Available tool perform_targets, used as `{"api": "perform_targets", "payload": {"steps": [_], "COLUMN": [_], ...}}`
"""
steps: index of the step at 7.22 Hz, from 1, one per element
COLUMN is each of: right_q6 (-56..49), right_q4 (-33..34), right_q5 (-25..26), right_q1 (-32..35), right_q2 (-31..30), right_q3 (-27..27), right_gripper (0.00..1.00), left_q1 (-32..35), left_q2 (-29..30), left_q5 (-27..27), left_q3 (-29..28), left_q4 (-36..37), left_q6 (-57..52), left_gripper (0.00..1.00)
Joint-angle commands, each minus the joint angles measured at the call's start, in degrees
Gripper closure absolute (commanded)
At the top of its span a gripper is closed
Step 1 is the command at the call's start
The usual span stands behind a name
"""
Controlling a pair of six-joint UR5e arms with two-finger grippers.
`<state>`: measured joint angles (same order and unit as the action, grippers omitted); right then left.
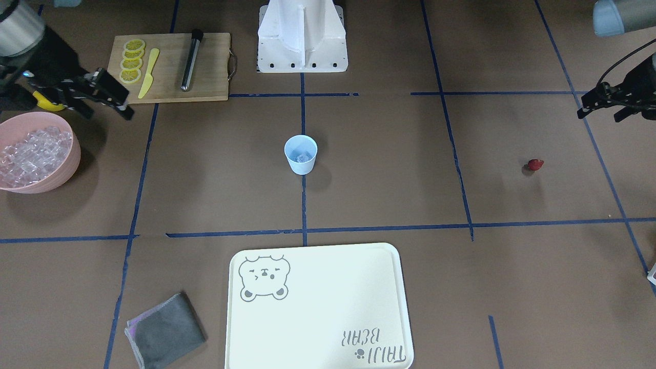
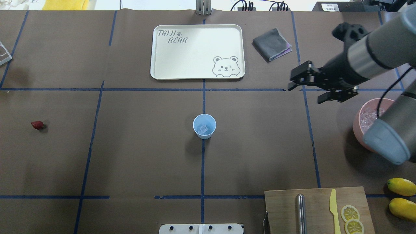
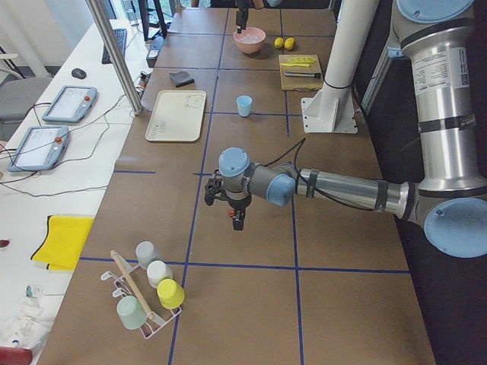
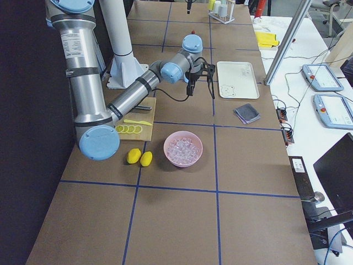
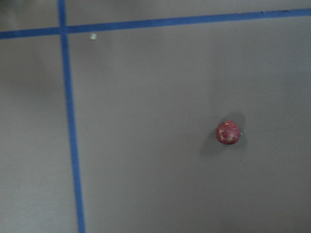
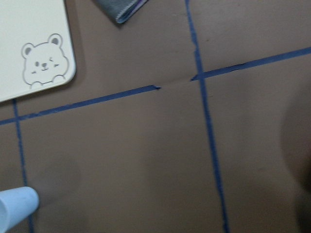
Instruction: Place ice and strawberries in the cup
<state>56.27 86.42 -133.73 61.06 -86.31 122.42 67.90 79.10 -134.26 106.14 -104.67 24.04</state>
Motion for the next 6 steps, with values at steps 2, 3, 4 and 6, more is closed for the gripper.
{"api": "perform_targets", "payload": {"steps": [2, 3, 4, 6], "right_q6": [-30.2, -38.2, -40.5, -40.5], "right_q4": [0.2, 0.2, 0.2, 0.2], "right_q5": [-1.8, -1.6, -1.5, -1.4], "right_q1": [11.3, 13.9, 14.4, 14.3], "right_q2": [-13.1, -14.0, -13.8, -13.4], "right_q3": [-2.9, -5.6, -6.7, -7.0], "right_gripper": [0.01, 0.01, 0.01, 0.01], "left_q1": [-3.9, -6.2, -8.6, -14.1], "left_q2": [7.0, 7.8, 8.1, 9.6], "left_q5": [3.6, 3.8, 4.0, 12.1], "left_q3": [-8.4, -9.6, -10.0, -10.5], "left_q4": [-5.9, -8.7, -10.0, -10.0], "left_q6": [4.6, 8.9, 12.1, 16.1], "left_gripper": [0.02, 0.02, 0.02, 0.02]}}
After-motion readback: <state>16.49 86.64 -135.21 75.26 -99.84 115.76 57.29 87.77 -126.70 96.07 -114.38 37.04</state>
